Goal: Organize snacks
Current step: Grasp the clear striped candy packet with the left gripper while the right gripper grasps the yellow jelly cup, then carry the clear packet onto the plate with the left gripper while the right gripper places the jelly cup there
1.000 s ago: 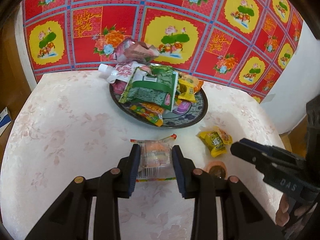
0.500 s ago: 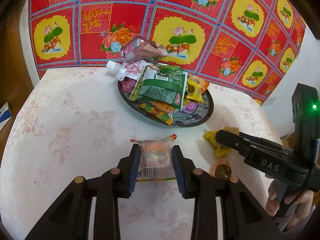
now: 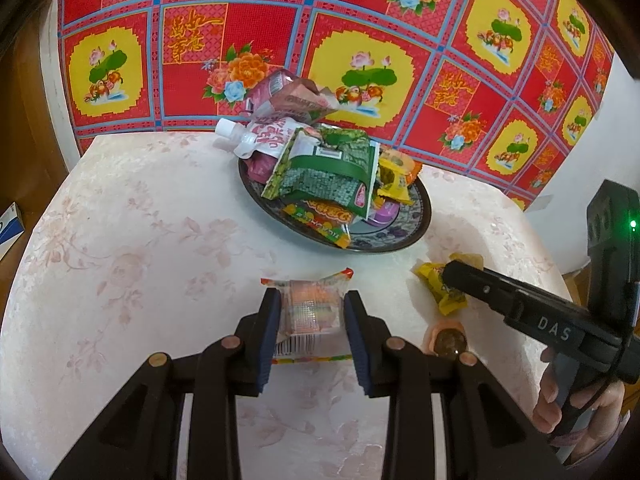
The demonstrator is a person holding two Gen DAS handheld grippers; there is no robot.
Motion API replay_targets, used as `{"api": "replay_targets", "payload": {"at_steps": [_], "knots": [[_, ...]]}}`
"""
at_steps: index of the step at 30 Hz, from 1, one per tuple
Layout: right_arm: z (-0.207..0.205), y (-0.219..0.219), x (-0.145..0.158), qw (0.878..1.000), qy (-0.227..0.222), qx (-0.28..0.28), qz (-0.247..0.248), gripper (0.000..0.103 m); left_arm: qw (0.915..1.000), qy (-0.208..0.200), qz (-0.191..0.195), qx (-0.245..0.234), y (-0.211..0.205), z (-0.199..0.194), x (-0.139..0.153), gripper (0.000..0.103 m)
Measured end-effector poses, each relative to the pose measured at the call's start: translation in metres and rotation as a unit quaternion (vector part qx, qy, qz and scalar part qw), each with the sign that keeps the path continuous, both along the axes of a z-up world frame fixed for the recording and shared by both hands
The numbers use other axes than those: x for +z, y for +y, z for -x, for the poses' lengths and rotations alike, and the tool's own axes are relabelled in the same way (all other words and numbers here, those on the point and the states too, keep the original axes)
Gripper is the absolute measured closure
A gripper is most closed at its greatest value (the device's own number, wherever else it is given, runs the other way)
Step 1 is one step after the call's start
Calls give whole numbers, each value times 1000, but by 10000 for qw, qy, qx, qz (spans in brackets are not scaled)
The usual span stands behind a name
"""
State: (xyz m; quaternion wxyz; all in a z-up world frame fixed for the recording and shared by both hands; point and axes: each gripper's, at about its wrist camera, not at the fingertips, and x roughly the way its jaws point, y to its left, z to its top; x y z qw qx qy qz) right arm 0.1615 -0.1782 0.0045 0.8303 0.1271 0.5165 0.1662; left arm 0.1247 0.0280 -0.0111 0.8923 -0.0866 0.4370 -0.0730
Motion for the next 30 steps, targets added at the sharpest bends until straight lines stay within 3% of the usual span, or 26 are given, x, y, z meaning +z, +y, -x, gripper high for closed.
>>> {"api": "replay_targets", "payload": {"at_steps": [8, 21, 30], "knots": [[7, -12, 0, 9997, 39, -69, -222, 75, 10000, -15, -16, -4, 0, 0, 0, 69], [12, -14, 15, 9996, -201, -118, -141, 75, 9999, -88, 8, -57, -1, 3, 5, 69], [-17, 6, 30, 9985, -522, 177, 54, 75, 9998, -169, 20, -83, -6, 3, 8, 69]]}}
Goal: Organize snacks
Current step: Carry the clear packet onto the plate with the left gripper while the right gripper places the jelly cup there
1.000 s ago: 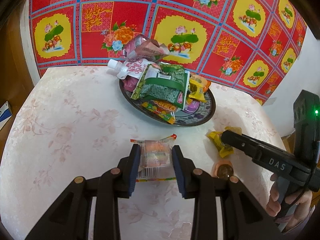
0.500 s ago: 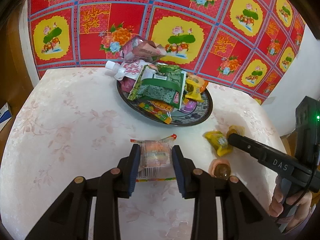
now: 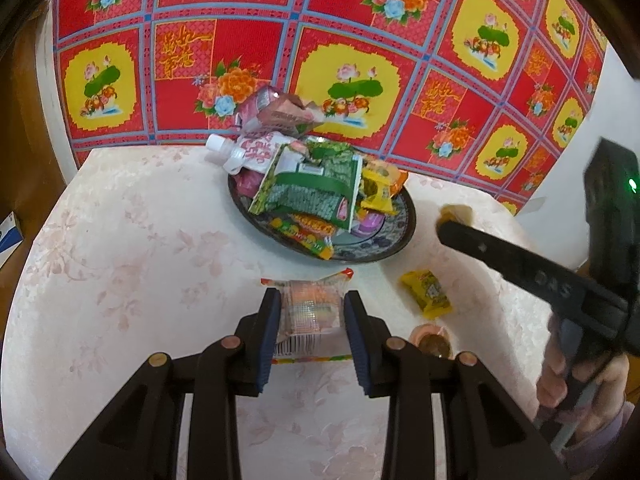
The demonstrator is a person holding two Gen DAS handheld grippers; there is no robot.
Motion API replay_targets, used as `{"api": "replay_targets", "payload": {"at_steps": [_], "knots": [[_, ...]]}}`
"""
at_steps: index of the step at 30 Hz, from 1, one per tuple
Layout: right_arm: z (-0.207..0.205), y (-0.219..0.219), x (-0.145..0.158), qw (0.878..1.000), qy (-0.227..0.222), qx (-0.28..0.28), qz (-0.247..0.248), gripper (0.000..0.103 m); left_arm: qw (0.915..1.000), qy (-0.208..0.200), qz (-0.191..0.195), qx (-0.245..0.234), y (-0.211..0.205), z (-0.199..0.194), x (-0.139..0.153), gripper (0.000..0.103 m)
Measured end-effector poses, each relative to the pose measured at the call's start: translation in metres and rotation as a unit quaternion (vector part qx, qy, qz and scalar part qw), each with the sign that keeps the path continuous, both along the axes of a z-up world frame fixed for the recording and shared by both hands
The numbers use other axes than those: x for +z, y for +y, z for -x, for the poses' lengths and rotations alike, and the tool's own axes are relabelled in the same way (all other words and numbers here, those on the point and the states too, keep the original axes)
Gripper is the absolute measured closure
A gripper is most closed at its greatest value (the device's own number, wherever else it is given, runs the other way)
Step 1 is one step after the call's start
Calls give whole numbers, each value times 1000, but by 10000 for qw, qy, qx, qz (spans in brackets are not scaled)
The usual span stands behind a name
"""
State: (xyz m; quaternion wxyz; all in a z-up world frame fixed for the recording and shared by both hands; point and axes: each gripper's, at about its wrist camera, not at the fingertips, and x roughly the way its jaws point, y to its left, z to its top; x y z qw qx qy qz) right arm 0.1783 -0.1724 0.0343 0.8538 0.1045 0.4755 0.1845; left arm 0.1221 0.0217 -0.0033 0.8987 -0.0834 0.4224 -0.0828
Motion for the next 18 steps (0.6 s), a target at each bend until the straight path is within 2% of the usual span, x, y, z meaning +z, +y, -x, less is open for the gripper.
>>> {"api": "replay_targets", "payload": {"at_steps": [10, 18], "knots": [[-36, 21, -8, 9993, -100, 285, 229, 75, 9998, -141, -35, -158, -14, -4, 7, 69], [-44, 30, -16, 9988, -65, 385, 285, 75, 9997, -206, -49, -125, -12, -8, 11, 69]]}}
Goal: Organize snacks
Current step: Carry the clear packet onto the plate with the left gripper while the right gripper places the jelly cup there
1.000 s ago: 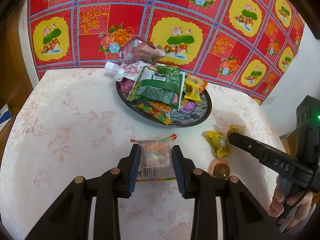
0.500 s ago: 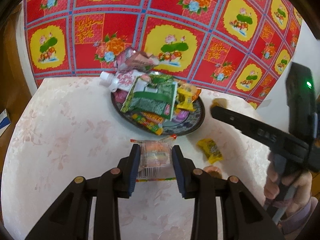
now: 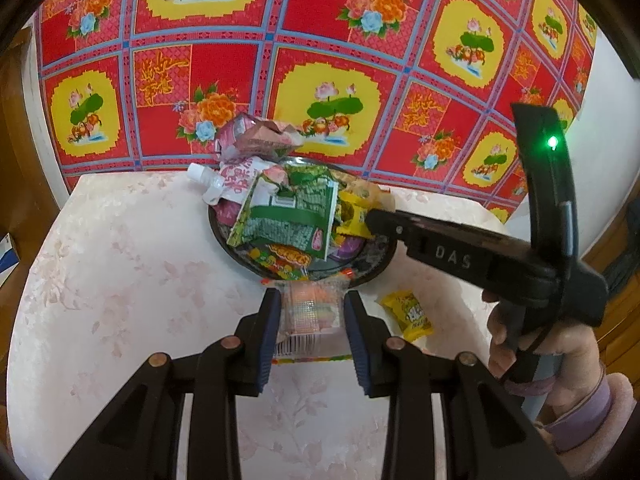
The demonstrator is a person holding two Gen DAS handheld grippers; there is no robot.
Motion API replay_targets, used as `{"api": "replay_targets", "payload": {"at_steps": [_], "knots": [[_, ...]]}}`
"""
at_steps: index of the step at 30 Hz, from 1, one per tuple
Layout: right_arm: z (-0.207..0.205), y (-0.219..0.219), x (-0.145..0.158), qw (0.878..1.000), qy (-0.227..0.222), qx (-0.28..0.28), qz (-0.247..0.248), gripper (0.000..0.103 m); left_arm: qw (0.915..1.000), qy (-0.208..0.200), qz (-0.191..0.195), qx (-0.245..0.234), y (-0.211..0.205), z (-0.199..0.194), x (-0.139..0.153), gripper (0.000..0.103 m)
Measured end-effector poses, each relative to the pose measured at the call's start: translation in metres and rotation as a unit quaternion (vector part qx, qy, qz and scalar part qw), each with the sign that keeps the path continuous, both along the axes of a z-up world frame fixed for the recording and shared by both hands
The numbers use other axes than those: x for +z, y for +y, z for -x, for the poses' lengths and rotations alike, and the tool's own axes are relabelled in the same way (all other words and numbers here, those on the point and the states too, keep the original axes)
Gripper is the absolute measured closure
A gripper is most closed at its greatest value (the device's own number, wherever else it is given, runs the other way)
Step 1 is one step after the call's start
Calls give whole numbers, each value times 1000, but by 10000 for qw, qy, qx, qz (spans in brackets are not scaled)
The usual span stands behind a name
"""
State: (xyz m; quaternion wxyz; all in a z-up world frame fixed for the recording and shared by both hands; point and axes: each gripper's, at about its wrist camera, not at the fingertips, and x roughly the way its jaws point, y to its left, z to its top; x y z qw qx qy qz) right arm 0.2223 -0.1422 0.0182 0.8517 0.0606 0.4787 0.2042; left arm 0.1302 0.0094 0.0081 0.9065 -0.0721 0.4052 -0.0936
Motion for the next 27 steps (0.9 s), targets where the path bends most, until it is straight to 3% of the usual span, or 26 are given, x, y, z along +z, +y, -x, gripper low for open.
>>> {"api": "replay_targets", "payload": {"at_steps": [14, 27], "knots": [[0, -10, 5, 9992, 5, -78, -389, 66, 9990, -406, -176, 105, 6, -34, 25, 69], [20, -29, 18, 9976, 9, -433, -537, 65, 9979, -456, -413, 194, 2, -88, 17, 69]]}}
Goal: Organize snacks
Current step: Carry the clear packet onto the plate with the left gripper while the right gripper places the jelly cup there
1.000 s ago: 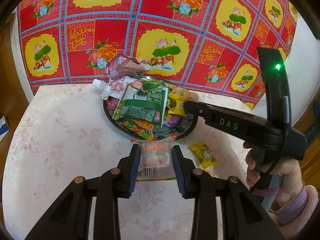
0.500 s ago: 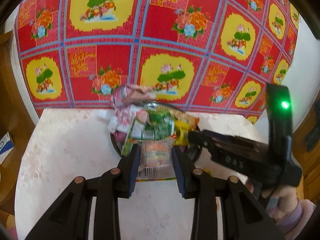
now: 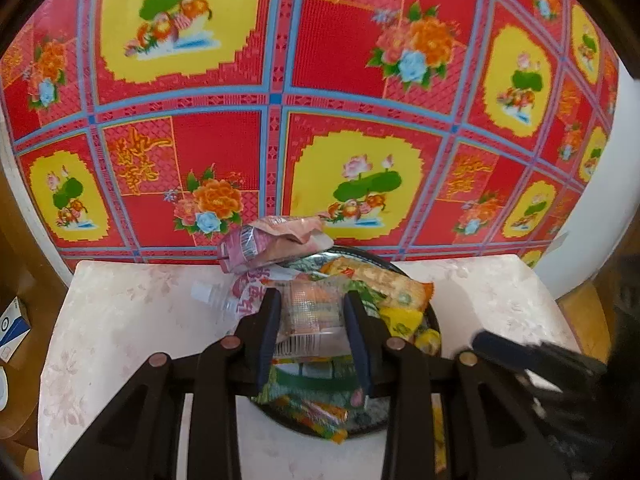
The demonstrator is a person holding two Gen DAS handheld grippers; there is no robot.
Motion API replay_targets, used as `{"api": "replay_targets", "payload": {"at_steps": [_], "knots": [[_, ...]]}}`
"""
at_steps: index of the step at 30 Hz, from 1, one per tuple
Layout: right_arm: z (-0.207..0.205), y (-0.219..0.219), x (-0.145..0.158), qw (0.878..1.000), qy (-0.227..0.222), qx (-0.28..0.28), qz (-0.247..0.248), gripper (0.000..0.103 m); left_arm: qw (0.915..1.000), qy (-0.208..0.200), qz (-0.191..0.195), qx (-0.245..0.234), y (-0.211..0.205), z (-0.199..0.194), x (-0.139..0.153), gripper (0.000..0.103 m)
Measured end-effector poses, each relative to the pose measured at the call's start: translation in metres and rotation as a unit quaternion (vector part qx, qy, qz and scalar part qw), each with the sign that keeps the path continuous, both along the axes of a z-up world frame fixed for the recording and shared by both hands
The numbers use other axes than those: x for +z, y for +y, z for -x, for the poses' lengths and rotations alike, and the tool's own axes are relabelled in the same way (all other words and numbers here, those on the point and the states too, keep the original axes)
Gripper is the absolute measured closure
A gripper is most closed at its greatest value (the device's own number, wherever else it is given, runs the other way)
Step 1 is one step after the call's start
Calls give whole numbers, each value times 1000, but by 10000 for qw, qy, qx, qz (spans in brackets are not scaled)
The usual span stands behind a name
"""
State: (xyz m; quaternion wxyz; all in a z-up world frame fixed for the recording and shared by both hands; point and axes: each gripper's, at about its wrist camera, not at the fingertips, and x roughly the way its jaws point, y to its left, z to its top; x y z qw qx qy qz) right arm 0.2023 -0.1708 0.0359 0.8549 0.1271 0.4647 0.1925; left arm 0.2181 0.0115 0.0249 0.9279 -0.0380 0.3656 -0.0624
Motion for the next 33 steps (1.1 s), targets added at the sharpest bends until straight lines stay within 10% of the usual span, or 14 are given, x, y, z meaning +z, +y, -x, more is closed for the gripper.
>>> {"api": "replay_targets", "payload": {"at_steps": [33], "knots": [[27, -12, 8, 9999, 61, -122, -75, 65, 9997, 15, -254, -66, -12, -10, 3, 43]]}}
